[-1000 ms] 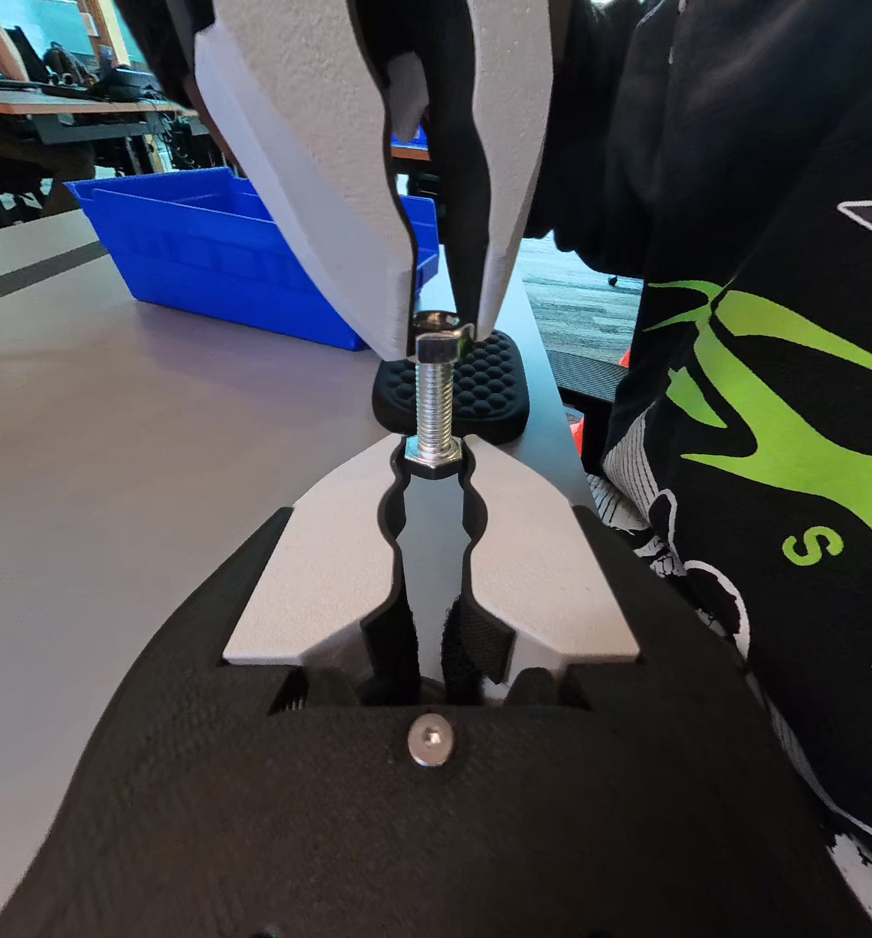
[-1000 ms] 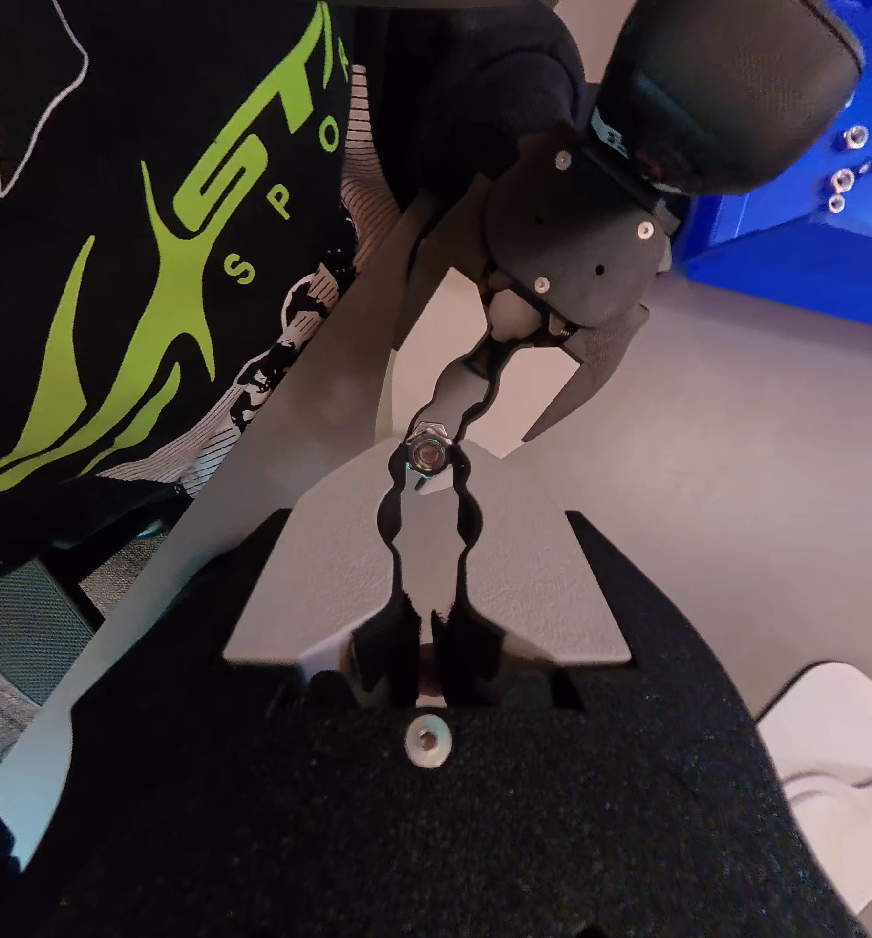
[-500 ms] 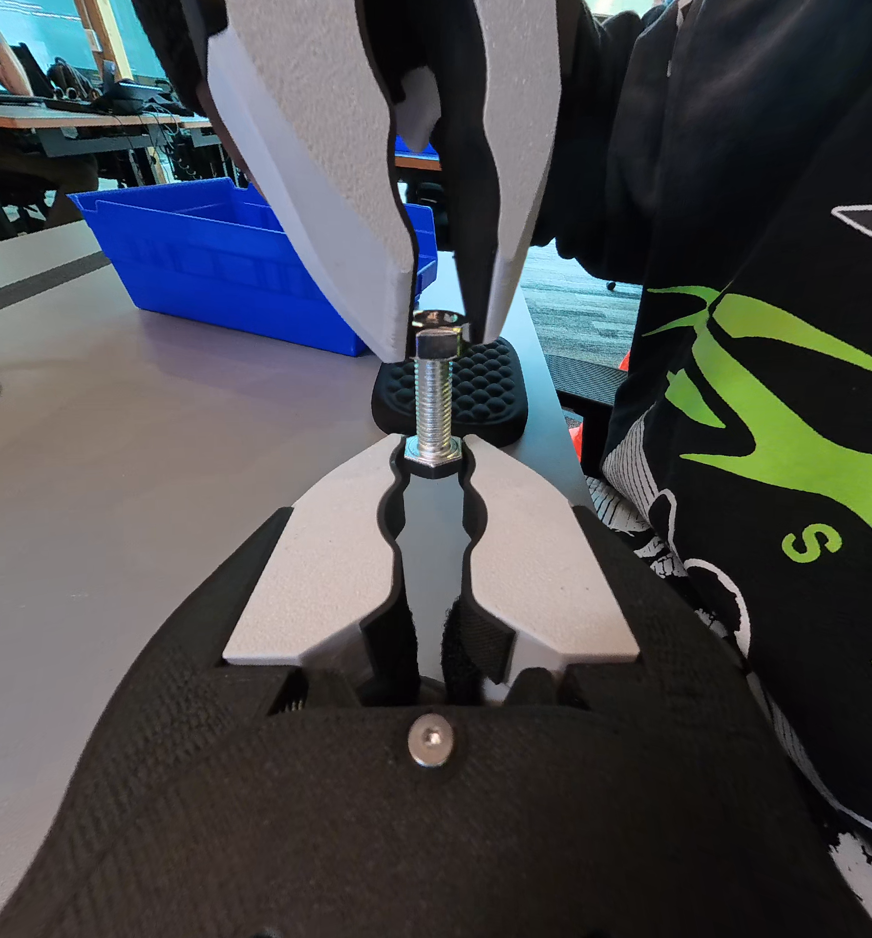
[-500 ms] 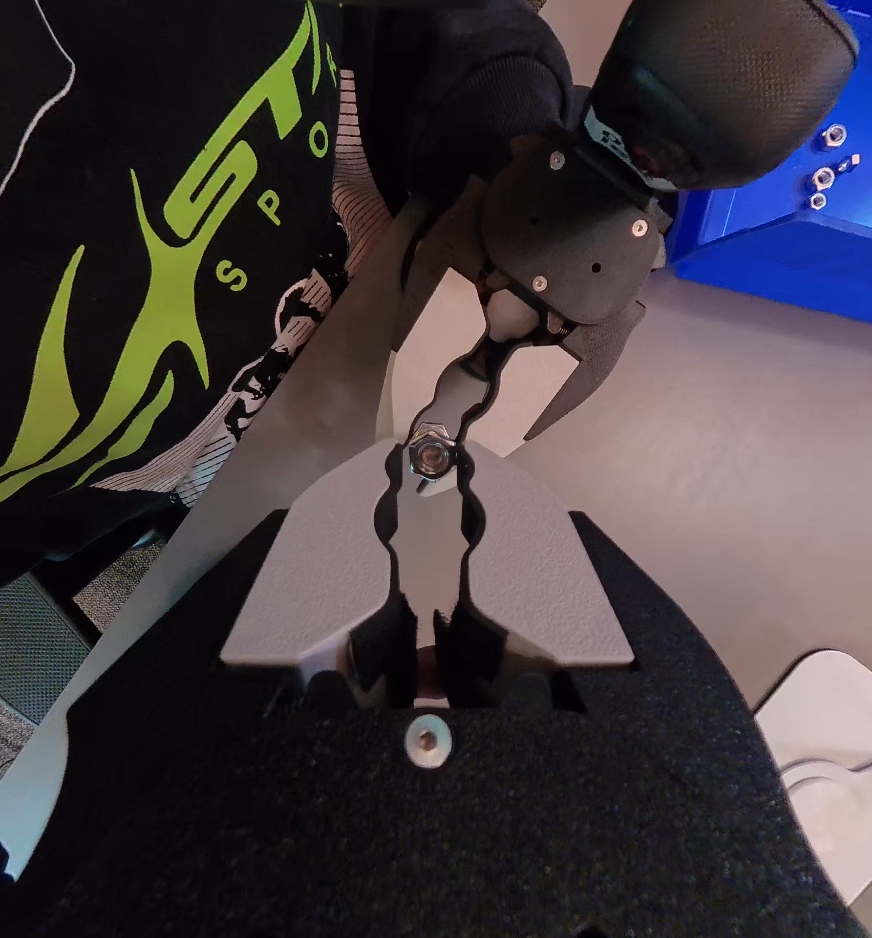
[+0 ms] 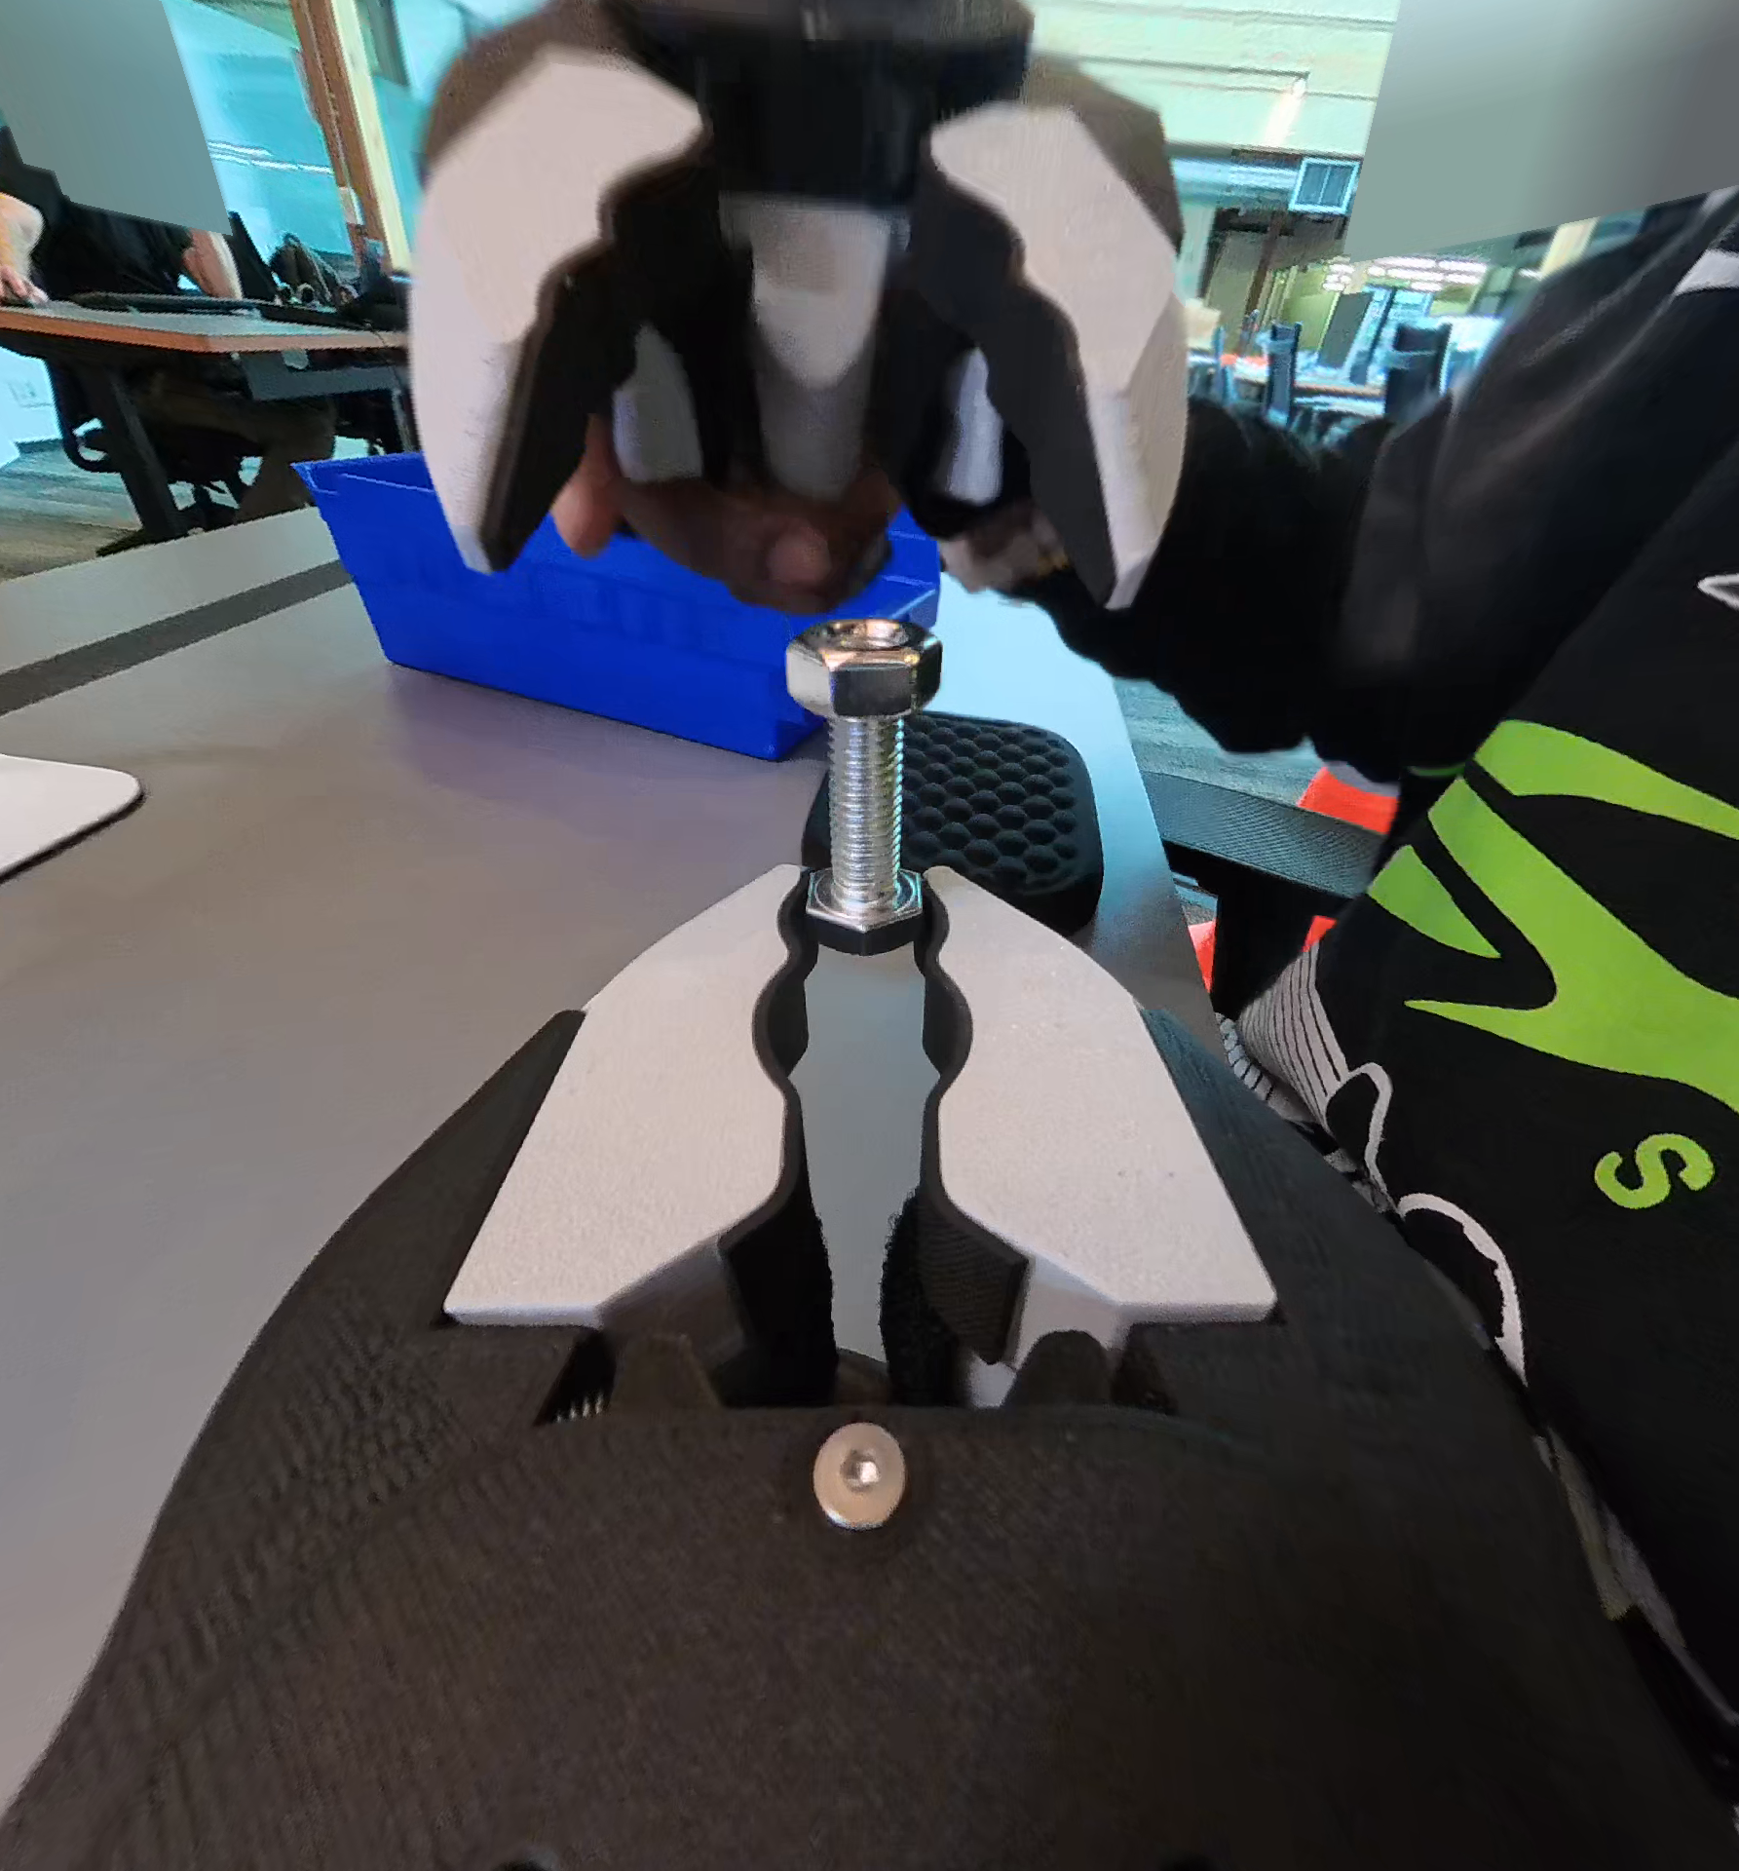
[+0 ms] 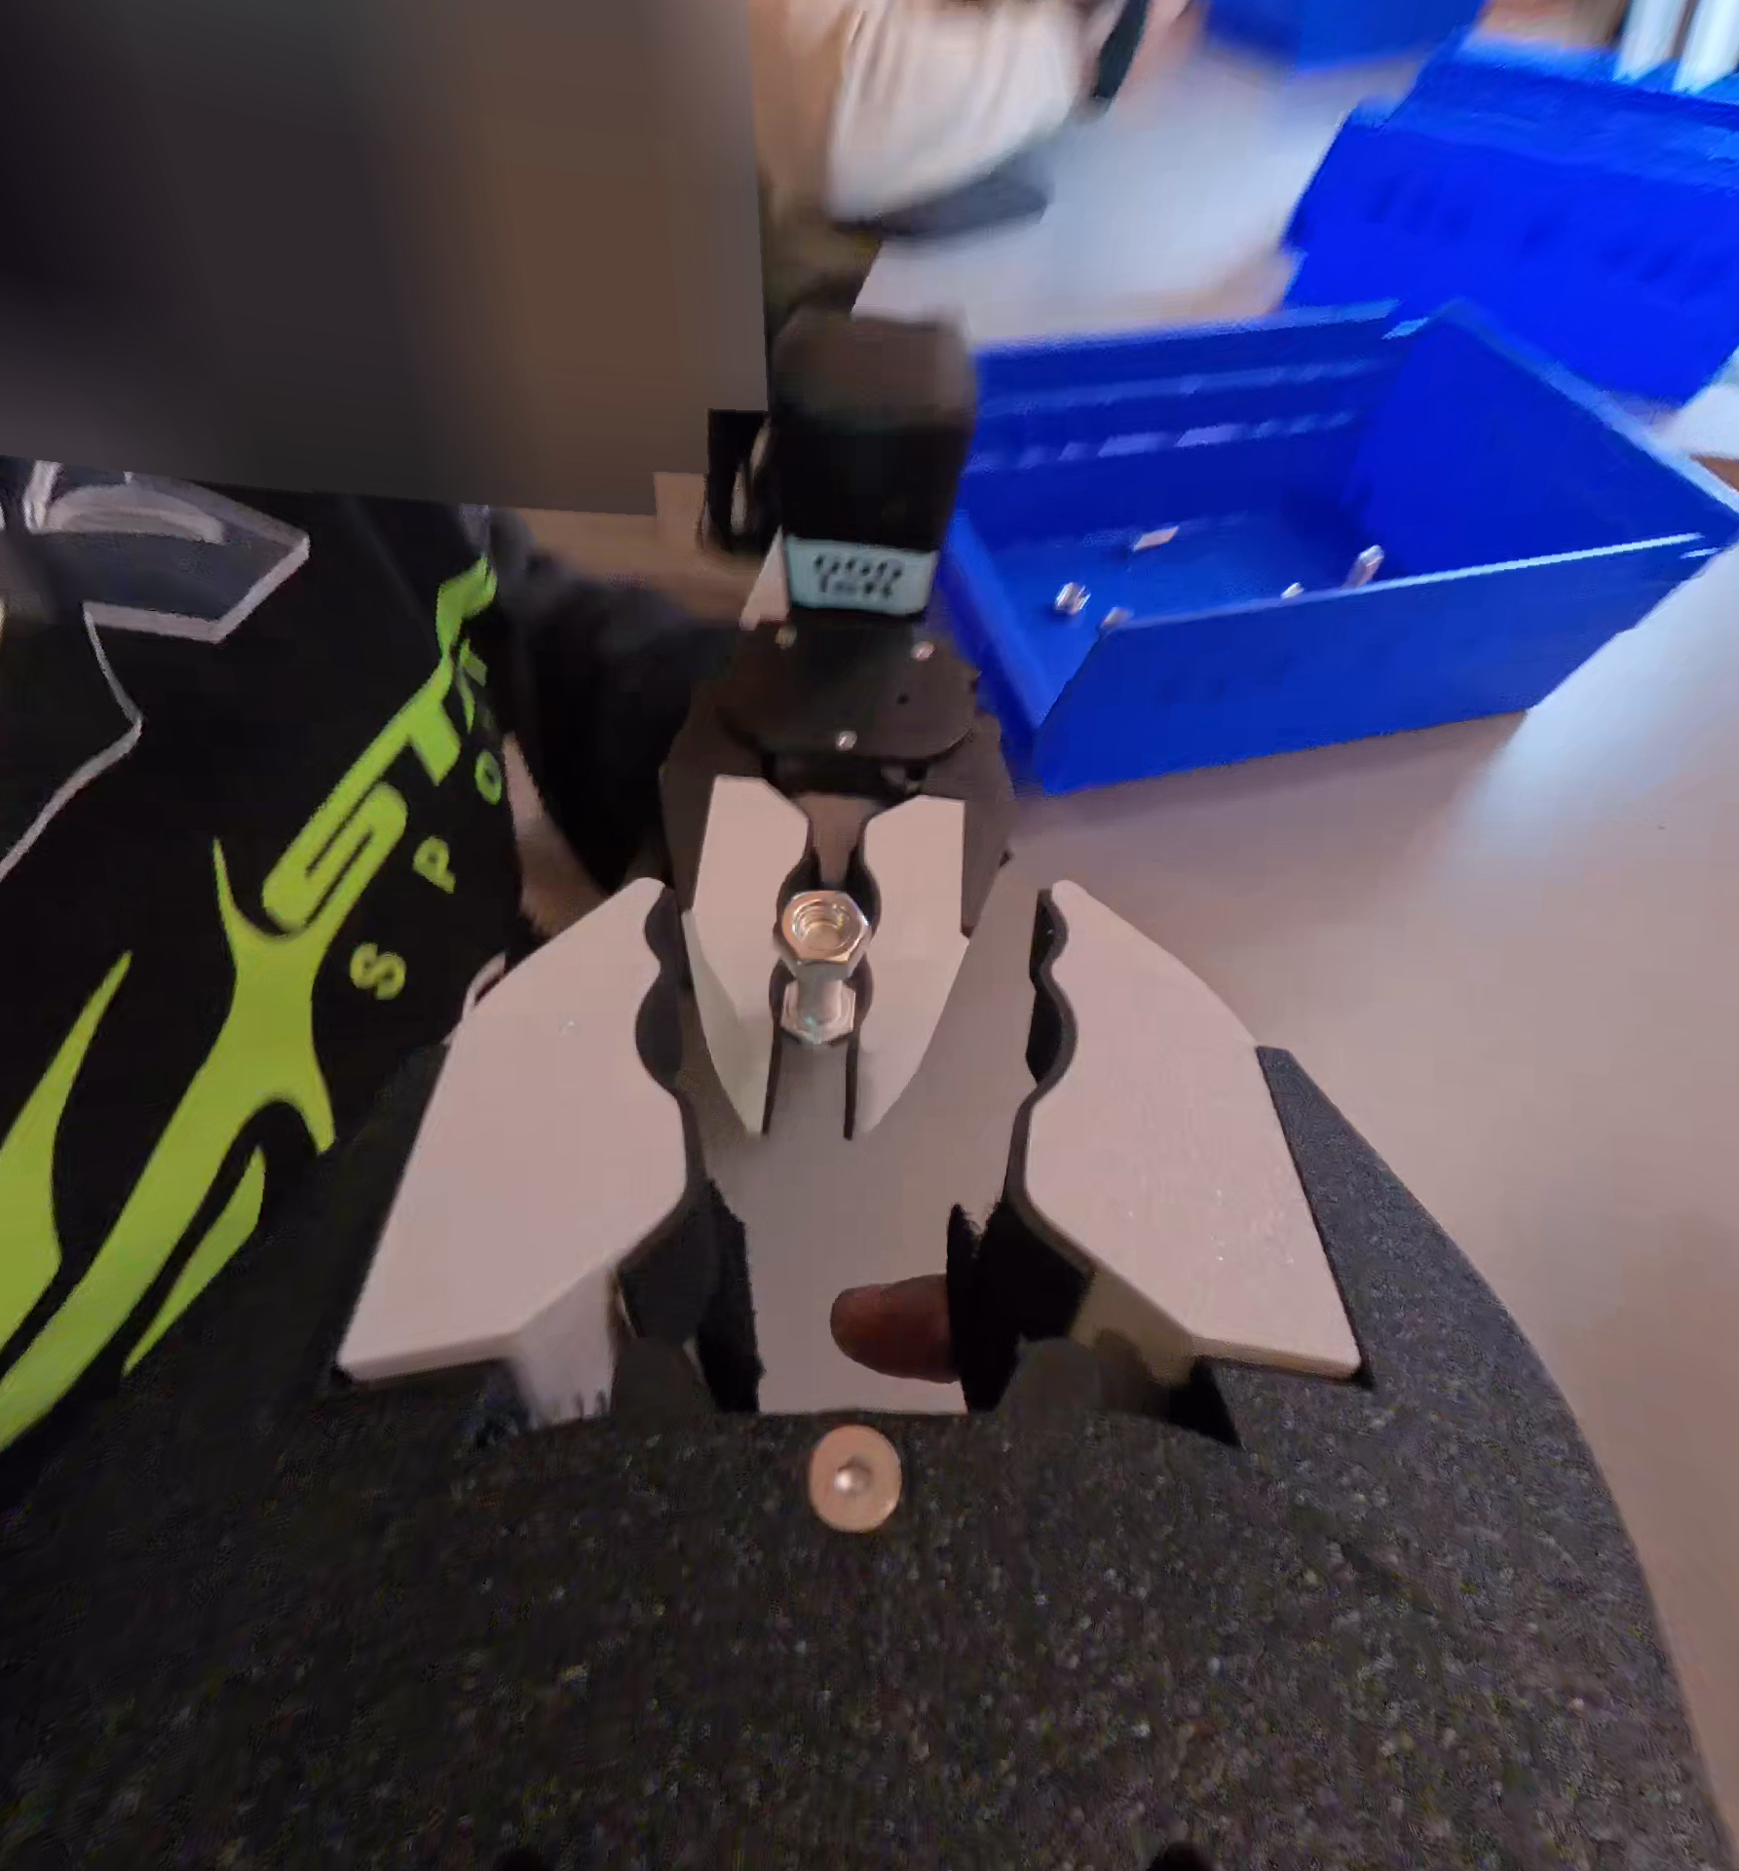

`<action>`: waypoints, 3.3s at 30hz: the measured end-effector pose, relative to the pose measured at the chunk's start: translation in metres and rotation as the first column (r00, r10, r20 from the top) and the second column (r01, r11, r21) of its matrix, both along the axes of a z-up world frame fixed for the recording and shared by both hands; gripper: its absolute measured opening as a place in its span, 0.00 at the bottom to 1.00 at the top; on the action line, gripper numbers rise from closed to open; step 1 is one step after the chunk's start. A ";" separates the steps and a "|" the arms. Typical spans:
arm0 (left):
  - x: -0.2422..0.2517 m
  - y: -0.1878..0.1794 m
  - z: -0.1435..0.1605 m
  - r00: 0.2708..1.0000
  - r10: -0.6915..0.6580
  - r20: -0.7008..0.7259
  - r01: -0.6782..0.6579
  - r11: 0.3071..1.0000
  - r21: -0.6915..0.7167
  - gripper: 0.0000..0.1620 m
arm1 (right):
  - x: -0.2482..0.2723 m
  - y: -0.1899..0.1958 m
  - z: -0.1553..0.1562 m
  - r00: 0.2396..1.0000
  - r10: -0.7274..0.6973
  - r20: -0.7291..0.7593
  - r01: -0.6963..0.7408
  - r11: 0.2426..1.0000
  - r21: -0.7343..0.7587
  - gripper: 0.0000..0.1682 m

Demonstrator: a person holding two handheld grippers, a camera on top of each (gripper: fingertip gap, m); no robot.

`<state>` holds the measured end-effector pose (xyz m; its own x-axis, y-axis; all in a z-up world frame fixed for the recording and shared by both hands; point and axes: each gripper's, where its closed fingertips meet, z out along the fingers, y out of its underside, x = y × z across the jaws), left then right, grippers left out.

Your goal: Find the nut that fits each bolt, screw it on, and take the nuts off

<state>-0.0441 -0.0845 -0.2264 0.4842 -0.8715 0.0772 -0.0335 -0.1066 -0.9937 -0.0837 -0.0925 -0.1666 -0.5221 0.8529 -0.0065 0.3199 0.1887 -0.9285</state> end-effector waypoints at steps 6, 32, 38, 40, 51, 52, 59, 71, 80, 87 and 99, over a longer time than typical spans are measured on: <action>-0.001 0.001 0.001 1.000 0.016 0.001 -0.016 1.000 0.013 0.11 | 0.004 -0.001 0.002 0.949 -0.203 -0.240 0.128 0.946 -0.296 0.39; -0.002 0.004 -0.001 0.999 0.036 0.000 -0.036 0.999 0.004 0.11 | 0.019 -0.019 -0.004 0.923 -0.238 -0.302 0.147 0.945 -0.293 0.31; -0.002 0.004 -0.001 0.999 0.035 -0.003 -0.035 0.999 0.003 0.11 | 0.025 -0.019 -0.003 0.912 -0.249 -0.325 0.153 0.943 -0.295 0.27; -0.002 0.004 -0.001 0.999 0.034 -0.005 -0.034 0.999 0.005 0.11 | 0.021 -0.014 -0.003 0.903 -0.272 -0.331 0.171 0.937 -0.304 0.30; -0.002 0.006 -0.002 0.999 0.044 -0.019 -0.044 0.999 0.001 0.11 | 0.006 -0.020 -0.005 0.913 -0.237 -0.333 0.143 0.948 -0.282 0.36; -0.002 0.006 -0.002 0.999 0.044 -0.019 -0.044 0.999 0.001 0.11 | 0.007 -0.019 -0.005 0.911 -0.244 -0.333 0.150 0.948 -0.282 0.35; -0.002 0.007 -0.003 0.999 0.050 -0.022 -0.050 0.999 -0.005 0.11 | 0.025 -0.021 -0.006 0.904 -0.264 -0.335 0.160 0.938 -0.307 0.29; 0.000 0.005 -0.003 0.999 0.029 -0.035 -0.029 1.000 0.000 0.11 | 0.004 -0.014 -0.009 0.895 -0.285 -0.343 0.185 0.937 -0.296 0.35; -0.001 0.006 -0.003 0.999 0.029 -0.033 -0.029 1.000 -0.004 0.11 | 0.014 -0.015 -0.011 0.894 -0.282 -0.349 0.178 0.937 -0.302 0.30; -0.001 0.006 -0.003 0.999 0.029 -0.033 -0.029 1.000 -0.003 0.11 | 0.032 -0.014 -0.009 0.874 -0.307 -0.376 0.193 0.931 -0.311 0.14; -0.001 0.006 -0.003 0.999 0.024 -0.037 -0.024 1.000 -0.001 0.11 | -0.005 -0.018 -0.013 0.899 -0.259 -0.352 0.160 0.944 -0.288 0.32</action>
<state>-0.0447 -0.0788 -0.2294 0.5073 -0.8597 0.0597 -0.0680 -0.1090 -0.9917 -0.0889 -0.1106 -0.1795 -0.3359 0.9395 -0.0672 -0.0601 -0.0926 -0.9939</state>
